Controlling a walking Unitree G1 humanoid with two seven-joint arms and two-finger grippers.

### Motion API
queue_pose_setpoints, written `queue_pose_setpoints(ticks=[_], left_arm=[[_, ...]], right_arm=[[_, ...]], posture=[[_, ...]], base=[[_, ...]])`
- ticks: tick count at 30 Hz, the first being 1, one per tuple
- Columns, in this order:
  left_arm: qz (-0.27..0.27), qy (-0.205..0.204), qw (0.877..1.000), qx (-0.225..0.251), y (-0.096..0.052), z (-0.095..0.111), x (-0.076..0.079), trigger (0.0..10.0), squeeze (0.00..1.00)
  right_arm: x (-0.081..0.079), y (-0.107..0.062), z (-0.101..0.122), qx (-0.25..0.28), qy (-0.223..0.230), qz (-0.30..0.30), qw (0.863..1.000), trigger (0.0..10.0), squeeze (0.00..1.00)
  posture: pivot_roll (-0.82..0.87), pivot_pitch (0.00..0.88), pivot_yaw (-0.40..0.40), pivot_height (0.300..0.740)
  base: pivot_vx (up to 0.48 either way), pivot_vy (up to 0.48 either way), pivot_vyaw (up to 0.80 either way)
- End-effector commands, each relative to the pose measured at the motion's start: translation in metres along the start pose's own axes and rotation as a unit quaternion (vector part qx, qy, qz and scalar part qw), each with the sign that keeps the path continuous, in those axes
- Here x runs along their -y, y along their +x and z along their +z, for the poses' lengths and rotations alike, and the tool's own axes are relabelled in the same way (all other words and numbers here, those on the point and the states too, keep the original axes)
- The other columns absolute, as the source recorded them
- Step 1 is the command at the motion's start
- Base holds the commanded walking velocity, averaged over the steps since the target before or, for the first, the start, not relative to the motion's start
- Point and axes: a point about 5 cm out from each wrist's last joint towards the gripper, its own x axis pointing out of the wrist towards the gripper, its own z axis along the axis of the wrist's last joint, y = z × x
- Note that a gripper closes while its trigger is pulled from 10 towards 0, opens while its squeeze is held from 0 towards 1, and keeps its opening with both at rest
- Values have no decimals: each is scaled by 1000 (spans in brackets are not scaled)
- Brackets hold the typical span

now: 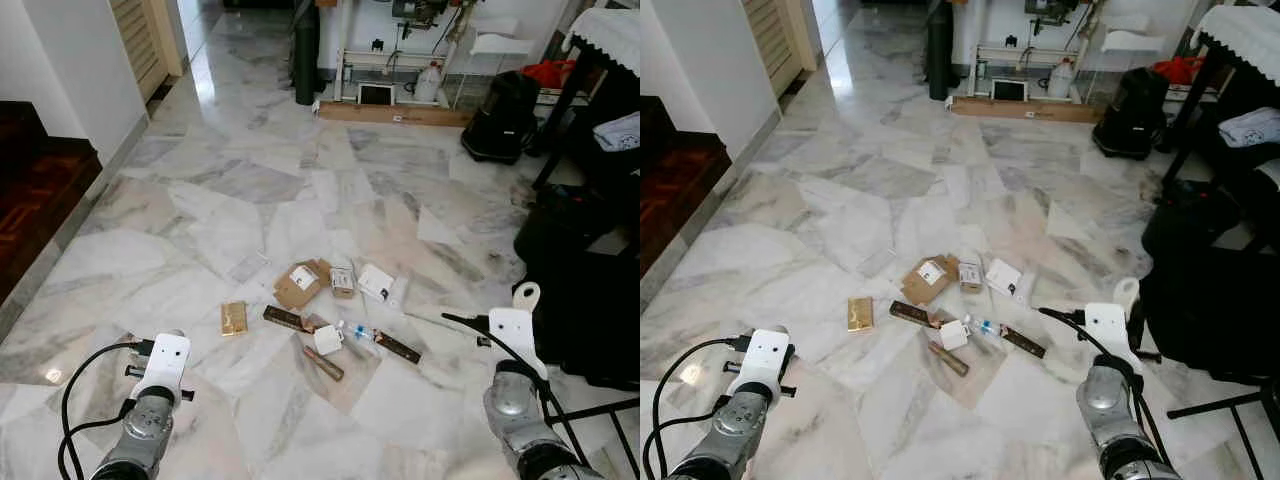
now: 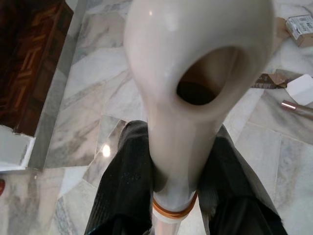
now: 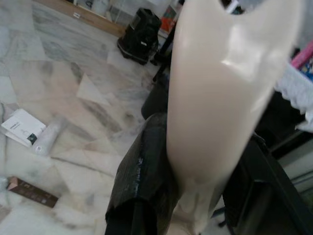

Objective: Sweep floor

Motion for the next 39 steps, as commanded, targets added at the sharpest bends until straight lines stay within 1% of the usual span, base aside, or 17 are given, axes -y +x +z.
queue_pose_setpoints(ticks=[1, 5, 9, 12, 16, 18, 19, 21, 22, 24, 26, 29, 31, 34, 36, 38, 39], left_arm=[[0, -1, 1000, -1, -1, -2, 2, 10000, 0], [-5, -4, 1000, 11, -1, 2, 5, 10000, 0], [5, -20, 999, 42, 2, 13, 0, 10000, 0], [11, -29, 997, 75, 5, 26, -3, 10000, 0], [3, -44, 990, 132, 8, 48, -3, 10000, 0], [7, -60, 986, 156, 9, 59, -5, 10000, 0], [8, -62, 985, 160, 9, 60, -5, 10000, 0], [-11, -67, 981, 184, 9, 70, -1, 10000, 0], [-24, -77, 977, 195, 9, 76, 1, 10000, 0], [-37, -87, 975, 200, 9, 79, 4, 10000, 0], [-46, -91, 971, 216, 9, 86, 5, 10000, 0], [-51, -102, 967, 228, 8, 92, 3, 10000, 0], [-53, -102, 966, 230, 8, 93, 3, 10000, 0], [-66, -91, 964, 242, 6, 96, 3, 10000, 0], [-70, -93, 962, 246, 5, 98, 2, 10000, 0], [-82, -89, 959, 256, 4, 102, 4, 10000, 0], [-85, -89, 958, 258, 3, 103, 5, 10000, 0]], right_arm=[[6, 5, 4, 7, 4, -12, 1000, 10000, 0], [2, 6, 4, -11, 31, 0, 999, 10000, 0], [-8, -3, -3, -34, 49, 15, 998, 10000, 0], [-11, -7, -6, -45, 61, 16, 997, 10000, 0], [-14, -11, -11, -66, 75, 17, 995, 10000, 0], [-14, -12, -13, -70, 75, 18, 995, 10000, 0], [-14, -12, -13, -70, 75, 18, 995, 10000, 0], [-14, -13, -16, -79, 81, 18, 993, 10000, 0], [-14, -14, -18, -85, 86, 17, 992, 10000, 0], [-13, -14, -19, -91, 92, 15, 991, 10000, 0], [-11, -15, -24, -122, 146, -5, 982, 10000, 0], [-11, -14, -23, -133, 179, -5, 975, 10000, 0], [-12, -14, -23, -132, 182, -2, 975, 10000, 0], [-17, -13, -18, -126, 199, 12, 972, 10000, 0], [-18, -13, -16, -128, 208, 12, 970, 10000, 0], [-19, -12, -15, -135, 237, 9, 962, 10000, 0], [-19, -12, -15, -137, 242, 10, 961, 10000, 0]], posture=[[-54, 24, -56, 740], [-49, 24, -57, 740], [-49, 24, -57, 740], [-49, 24, -57, 740], [-45, 33, -53, 740], [-47, 33, -53, 740], [-47, 33, -53, 740], [-47, 33, -53, 740], [-47, 33, -53, 740], [-47, 33, -53, 740], [-41, 39, -51, 740], [-41, 39, -51, 740], [-41, 39, -51, 740], [-41, 39, -51, 740], [-37, 41, -51, 740], [-33, 42, -52, 740], [-33, 42, -52, 740]], base=[[0, 0, 0], [0, 0, 0], [0, 0, 0], [0, 0, 0], [0, 0, 0], [0, 0, 0], [0, 0, 0], [0, 0, 0], [0, 0, 0], [0, 0, 0], [0, 0, 0], [0, 0, 0], [0, 0, 0], [0, 0, 0], [0, 0, 0], [0, 0, 0], [0, 0, 0]])
